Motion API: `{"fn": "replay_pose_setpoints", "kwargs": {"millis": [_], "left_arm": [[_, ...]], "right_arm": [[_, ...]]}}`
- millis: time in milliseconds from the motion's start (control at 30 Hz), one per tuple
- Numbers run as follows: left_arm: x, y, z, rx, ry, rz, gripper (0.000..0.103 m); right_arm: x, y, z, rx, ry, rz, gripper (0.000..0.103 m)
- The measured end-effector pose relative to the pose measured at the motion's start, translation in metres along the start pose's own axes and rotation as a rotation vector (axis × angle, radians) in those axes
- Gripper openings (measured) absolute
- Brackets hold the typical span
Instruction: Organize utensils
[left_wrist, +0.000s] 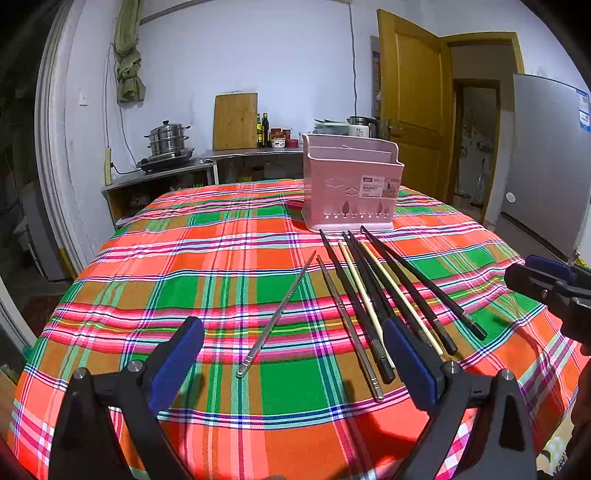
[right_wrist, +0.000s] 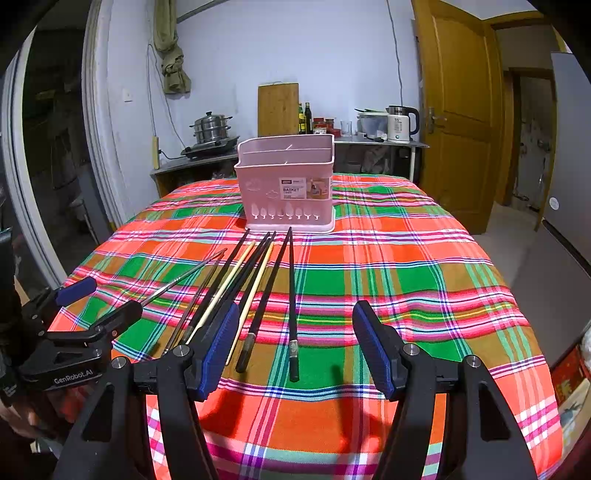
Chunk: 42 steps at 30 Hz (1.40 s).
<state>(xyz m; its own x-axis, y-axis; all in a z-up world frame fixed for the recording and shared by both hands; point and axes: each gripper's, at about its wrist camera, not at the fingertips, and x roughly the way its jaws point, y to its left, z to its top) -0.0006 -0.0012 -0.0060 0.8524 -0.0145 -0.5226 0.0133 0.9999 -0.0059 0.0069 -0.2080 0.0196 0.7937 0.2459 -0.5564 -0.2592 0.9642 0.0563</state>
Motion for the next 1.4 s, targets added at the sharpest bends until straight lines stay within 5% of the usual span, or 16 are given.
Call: {"fn": "replay_pose_setpoints", "kwargs": {"millis": [1400], "left_arm": [[-0.0018, -0.0004, 0.0010, 0.001, 0.001, 0.001, 0.099]], "right_arm": [[-0.0026, -0.0004, 0.0003, -0.003, -0.001, -0.003, 0.064]]}}
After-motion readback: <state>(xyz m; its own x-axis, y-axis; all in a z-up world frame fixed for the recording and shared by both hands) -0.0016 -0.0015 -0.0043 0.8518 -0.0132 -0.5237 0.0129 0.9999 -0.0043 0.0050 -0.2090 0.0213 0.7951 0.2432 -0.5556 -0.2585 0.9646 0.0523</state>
